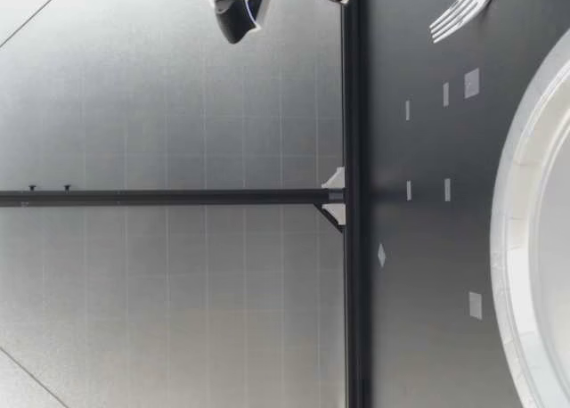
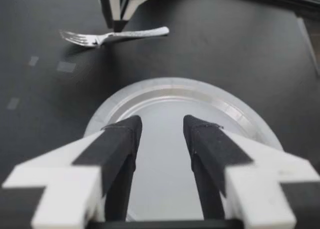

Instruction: Pick up the fork and place it on the plate.

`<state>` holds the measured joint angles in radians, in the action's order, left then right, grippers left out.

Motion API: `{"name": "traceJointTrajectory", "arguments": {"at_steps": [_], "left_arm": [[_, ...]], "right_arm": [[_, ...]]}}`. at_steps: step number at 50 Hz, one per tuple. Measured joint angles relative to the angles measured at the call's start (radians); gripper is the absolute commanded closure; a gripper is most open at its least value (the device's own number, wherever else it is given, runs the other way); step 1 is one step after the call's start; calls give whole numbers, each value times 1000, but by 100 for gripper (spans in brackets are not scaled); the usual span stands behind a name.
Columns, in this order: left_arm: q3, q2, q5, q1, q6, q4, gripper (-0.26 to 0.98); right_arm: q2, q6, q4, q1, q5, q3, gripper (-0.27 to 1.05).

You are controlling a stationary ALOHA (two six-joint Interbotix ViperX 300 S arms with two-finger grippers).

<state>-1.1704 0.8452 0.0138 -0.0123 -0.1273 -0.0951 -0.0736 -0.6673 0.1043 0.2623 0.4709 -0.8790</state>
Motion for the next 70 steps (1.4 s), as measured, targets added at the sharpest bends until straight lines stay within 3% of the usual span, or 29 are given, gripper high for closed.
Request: {"name": "traceJointTrajectory", "arguments": {"at_steps": [38, 41, 51, 54, 64, 70], "left_arm": [[-31, 48, 0, -12, 0, 0, 27], [-32, 51, 0, -12, 0, 0, 27], [-41, 54, 0, -12, 0, 0, 27], [-46, 55, 0, -12, -2, 0, 27], [-57, 54, 6, -12, 0, 2, 27], [-98, 52, 92, -12, -12, 0, 27]], "right_arm": [[61, -2, 20, 0, 25, 12, 39], [67, 0, 23, 2, 26, 17, 45], [72, 8, 23, 3, 37, 25, 86], [71, 8, 23, 3, 37, 25, 94], [64, 11, 23, 3, 31, 34, 96], [-37, 74, -20, 3, -41, 127, 96]]}}
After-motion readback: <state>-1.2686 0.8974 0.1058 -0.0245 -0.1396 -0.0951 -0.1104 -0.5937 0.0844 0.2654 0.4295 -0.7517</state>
